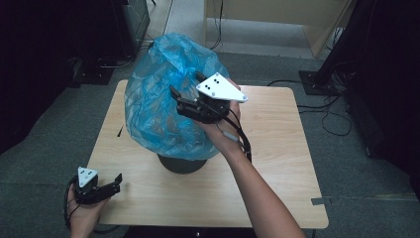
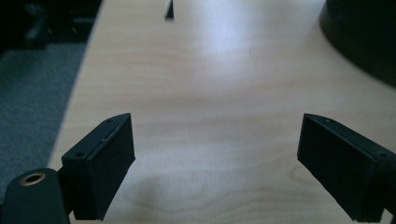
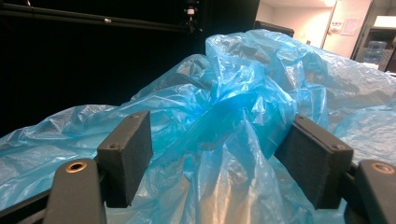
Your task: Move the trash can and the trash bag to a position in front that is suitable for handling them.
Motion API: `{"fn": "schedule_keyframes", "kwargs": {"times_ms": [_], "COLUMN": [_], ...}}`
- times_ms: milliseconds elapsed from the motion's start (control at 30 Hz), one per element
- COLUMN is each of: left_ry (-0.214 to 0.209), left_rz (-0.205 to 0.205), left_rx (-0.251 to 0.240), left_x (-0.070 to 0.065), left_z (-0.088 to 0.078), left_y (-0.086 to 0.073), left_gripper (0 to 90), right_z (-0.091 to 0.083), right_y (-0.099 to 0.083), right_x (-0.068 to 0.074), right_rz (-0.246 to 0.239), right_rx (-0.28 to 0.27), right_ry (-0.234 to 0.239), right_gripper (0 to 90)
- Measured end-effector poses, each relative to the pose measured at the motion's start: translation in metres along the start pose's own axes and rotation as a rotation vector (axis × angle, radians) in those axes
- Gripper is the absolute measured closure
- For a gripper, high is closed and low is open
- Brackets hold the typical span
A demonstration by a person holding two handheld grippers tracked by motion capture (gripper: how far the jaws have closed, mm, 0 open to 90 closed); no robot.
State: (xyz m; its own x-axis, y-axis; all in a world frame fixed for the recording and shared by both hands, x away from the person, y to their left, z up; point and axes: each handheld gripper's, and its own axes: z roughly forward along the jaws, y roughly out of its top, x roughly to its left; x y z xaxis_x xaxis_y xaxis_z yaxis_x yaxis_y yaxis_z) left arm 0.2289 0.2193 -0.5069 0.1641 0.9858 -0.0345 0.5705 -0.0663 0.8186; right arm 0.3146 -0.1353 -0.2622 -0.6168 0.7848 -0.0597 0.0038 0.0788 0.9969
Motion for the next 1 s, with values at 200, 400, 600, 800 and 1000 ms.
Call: {"fn": "schedule_keyframes", "kwargs": {"times_ms": [200,400,600,800,1000], "left_ry": [0.001,-0.030,-0.069,-0.083,-0.096], "left_rz": [-0.034,-0.049,-0.040,-0.032,-0.026], "left_rx": [-0.167,-0.295,-0.422,-0.516,-0.544], "left_x": [-0.007,-0.016,-0.027,-0.037,-0.046], "left_z": [-0.024,-0.046,-0.068,-0.083,-0.084], "left_y": [0.025,0.059,0.105,0.143,0.160], "left_gripper": [11.7,11.7,11.7,11.8,11.8], "right_z": [0.000,0.000,0.000,0.001,0.001], "right_y": [-0.002,-0.003,-0.003,-0.003,-0.003], "right_x": [-0.002,0.001,0.001,0.002,0.002], "right_rz": [-0.010,-0.042,-0.048,-0.053,-0.059], "right_rx": [-0.005,-0.003,0.001,0.005,0.007], "right_ry": [0.000,0.001,-0.003,-0.003,-0.002], "right_gripper": [28.3,28.6,28.7,28.8,28.9]}}
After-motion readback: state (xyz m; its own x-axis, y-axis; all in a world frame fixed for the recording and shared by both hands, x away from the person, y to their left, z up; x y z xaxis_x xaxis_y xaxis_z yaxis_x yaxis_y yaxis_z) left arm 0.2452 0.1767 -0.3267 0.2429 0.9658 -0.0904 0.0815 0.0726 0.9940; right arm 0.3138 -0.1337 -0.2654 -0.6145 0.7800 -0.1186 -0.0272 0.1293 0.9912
